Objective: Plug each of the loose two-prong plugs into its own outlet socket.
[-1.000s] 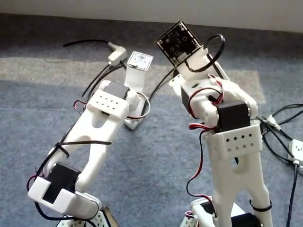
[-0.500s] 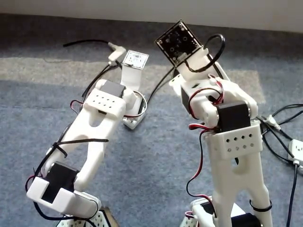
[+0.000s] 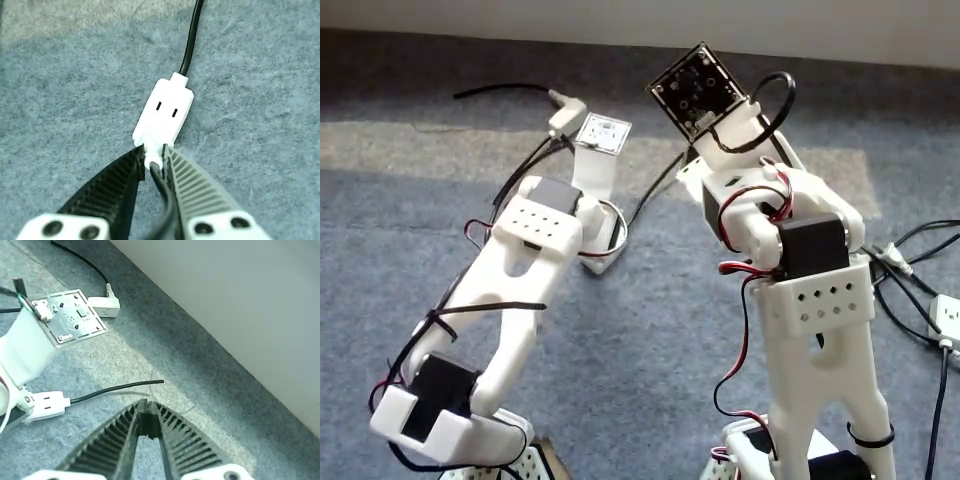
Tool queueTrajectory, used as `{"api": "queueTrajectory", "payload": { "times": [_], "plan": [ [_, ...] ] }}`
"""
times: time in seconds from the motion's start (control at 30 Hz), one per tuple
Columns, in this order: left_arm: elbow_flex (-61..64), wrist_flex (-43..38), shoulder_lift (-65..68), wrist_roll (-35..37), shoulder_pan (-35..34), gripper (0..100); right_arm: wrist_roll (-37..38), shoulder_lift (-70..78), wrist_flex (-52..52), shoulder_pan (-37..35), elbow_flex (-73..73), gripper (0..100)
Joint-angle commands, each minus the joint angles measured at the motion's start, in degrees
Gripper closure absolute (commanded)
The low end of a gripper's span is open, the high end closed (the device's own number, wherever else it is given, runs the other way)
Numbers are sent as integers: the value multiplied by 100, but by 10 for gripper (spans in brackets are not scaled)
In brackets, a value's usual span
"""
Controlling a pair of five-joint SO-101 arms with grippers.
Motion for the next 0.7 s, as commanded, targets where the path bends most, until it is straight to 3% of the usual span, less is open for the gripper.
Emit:
{"api": "queueTrajectory", "payload": {
  "times": [0.0, 0.23, 0.47, 0.57, 0.67],
  "plan": [
    [224, 105, 22, 26, -57, 994, 53, -22, -101, -57, -268, 991],
    [259, -62, 66, 35, -48, 994, 62, -22, -224, -57, -110, 991],
    [1297, -1890, 75, 9, -57, 993, 62, -13, -277, -57, -101, 991],
    [1376, -1969, 75, 9, -57, 989, 62, -13, -277, -57, -101, 991],
    [1367, -1820, 22, 9, -57, 913, 44, -22, -268, -57, -101, 989]
  ]
}}
